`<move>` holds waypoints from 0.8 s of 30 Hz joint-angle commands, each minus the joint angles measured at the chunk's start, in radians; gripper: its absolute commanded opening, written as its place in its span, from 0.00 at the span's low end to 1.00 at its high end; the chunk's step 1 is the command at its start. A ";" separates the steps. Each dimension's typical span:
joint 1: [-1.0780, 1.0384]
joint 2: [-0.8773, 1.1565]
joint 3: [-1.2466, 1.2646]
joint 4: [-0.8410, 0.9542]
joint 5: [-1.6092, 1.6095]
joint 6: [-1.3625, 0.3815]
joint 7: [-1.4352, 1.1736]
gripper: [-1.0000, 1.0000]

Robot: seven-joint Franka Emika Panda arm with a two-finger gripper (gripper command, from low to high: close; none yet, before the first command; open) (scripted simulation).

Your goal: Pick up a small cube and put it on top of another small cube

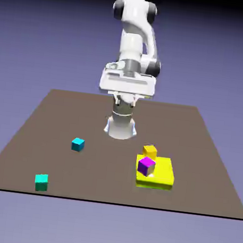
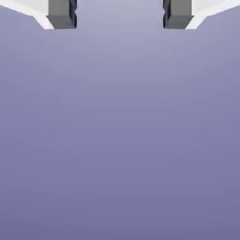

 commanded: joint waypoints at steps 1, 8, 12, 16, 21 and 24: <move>-0.016 0.025 0.003 0.015 -0.025 -0.007 0.044 0.50; -0.126 0.199 0.025 0.119 -0.199 -0.057 0.348 0.50; -0.189 0.298 0.038 0.179 -0.299 -0.085 0.522 0.50; -0.252 0.397 0.051 0.239 -0.399 -0.114 0.696 0.50; -0.330 0.521 0.067 0.313 -0.523 -0.149 0.913 0.50; -0.377 0.596 0.076 0.358 -0.598 -0.170 1.044 0.50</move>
